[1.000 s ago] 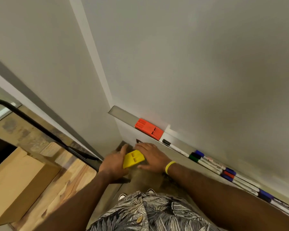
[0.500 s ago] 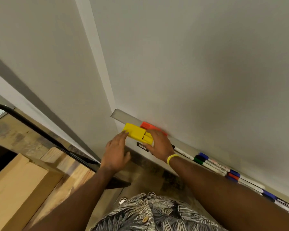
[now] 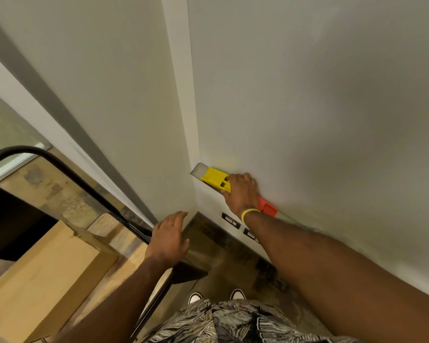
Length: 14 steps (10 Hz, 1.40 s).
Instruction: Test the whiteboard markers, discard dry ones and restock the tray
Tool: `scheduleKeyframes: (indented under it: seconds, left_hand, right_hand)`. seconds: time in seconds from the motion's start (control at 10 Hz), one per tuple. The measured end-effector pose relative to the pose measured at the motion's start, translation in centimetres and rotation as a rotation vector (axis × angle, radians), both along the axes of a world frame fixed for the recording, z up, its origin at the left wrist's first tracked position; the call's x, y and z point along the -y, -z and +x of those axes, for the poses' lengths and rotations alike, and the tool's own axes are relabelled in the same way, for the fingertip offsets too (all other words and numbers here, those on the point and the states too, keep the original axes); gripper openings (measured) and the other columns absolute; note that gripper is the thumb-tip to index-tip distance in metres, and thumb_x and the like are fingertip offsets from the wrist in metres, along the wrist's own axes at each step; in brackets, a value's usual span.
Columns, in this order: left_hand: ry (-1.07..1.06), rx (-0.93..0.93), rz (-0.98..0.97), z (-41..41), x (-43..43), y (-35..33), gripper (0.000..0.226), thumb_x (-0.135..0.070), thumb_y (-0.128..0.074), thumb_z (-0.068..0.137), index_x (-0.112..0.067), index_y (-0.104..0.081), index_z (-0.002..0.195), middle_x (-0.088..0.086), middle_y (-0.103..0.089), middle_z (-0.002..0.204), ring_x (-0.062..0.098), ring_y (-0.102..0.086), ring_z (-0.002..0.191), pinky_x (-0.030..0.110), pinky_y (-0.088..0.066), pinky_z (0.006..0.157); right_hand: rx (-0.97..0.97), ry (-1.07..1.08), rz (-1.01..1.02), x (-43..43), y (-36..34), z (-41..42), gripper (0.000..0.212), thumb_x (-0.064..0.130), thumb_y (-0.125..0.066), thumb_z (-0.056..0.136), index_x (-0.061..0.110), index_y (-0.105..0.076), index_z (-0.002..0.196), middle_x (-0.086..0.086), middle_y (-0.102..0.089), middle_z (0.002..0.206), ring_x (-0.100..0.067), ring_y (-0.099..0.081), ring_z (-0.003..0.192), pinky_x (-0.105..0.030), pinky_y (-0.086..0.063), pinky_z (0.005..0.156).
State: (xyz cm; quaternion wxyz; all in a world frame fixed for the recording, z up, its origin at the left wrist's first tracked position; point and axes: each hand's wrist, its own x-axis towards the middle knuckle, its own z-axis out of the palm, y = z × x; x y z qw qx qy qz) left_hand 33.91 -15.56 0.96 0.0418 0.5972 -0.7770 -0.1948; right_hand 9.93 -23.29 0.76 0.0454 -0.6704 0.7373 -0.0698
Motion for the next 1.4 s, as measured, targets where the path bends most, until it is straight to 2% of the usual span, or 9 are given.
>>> scheduleKeyframes:
  seconds: [0.5,0.7,0.8,1.0,1.1,1.2,1.4]
  left_hand:
    - [0.043,-0.004,0.027,1.3,2.2,0.3,0.073,-0.035,-0.063,0.088,-0.025,-0.027,0.150,-0.001,-0.033,0.156,0.019,-0.028,0.145,0.046,-0.022,0.119]
    - [0.146,-0.020,0.004,-0.6,3.3,-0.1,0.071,-0.041,-0.061,0.089,-0.025,-0.028,0.150,0.000,-0.031,0.157,0.019,-0.028,0.145,0.045,-0.022,0.120]
    - [0.209,-0.023,-0.003,-2.4,3.8,-0.6,0.073,-0.044,-0.061,0.089,-0.026,-0.026,0.151,-0.002,-0.028,0.158,0.018,-0.026,0.145,0.044,-0.020,0.120]
    - [0.404,0.062,-0.042,-5.9,3.6,-1.0,0.082,-0.055,-0.056,0.088,-0.025,-0.018,0.154,-0.001,-0.018,0.162,0.018,-0.018,0.149,0.042,-0.015,0.121]
    - [0.493,0.113,-0.061,-7.4,3.1,-0.9,0.084,-0.058,-0.053,0.089,-0.025,-0.013,0.155,0.000,-0.012,0.164,0.020,-0.011,0.151,0.043,-0.011,0.121]
    - [0.617,0.188,-0.066,-9.7,1.7,-0.7,0.087,-0.063,-0.047,0.090,-0.024,-0.005,0.156,0.002,-0.002,0.165,0.021,-0.001,0.152,0.046,-0.007,0.123]
    - [0.748,0.262,-0.159,-13.2,-1.6,-0.4,0.096,-0.078,-0.035,0.084,-0.027,0.003,0.156,0.004,0.013,0.164,0.023,0.013,0.151,0.051,0.003,0.122]
  right_hand:
    - [-0.041,0.015,0.069,0.5,0.3,0.5,0.037,0.039,-0.065,0.086,0.020,-0.059,0.117,-0.005,-0.057,0.120,-0.028,-0.048,0.112,-0.040,-0.040,0.093]
    - [0.002,0.063,0.038,-2.6,0.0,-1.3,0.041,0.041,-0.057,0.089,0.018,-0.057,0.124,-0.006,-0.057,0.124,-0.028,-0.049,0.113,-0.041,-0.041,0.096]
    - [0.033,0.117,0.034,-5.4,0.0,-2.6,0.048,0.046,-0.060,0.087,0.018,-0.056,0.125,-0.006,-0.059,0.122,-0.027,-0.051,0.112,-0.041,-0.042,0.096]
    - [0.042,0.199,0.037,-11.2,-0.3,-4.1,0.064,0.057,-0.059,0.084,0.017,-0.049,0.134,-0.007,-0.055,0.132,-0.028,-0.048,0.120,-0.040,-0.040,0.101]
    - [0.038,0.247,0.066,-13.7,-0.6,-4.5,0.072,0.061,-0.056,0.085,0.019,-0.042,0.142,-0.007,-0.047,0.143,-0.028,-0.043,0.130,-0.041,-0.035,0.108]
    - [0.063,0.346,0.146,-17.5,-1.1,-5.1,0.085,0.067,-0.053,0.084,0.022,-0.027,0.152,-0.008,-0.026,0.160,-0.030,-0.026,0.145,-0.046,-0.022,0.119]
    - [0.086,0.481,0.183,-24.6,-1.0,-7.0,0.098,0.079,-0.046,0.081,0.030,-0.006,0.157,-0.002,0.003,0.166,-0.027,-0.001,0.152,-0.045,-0.002,0.121]
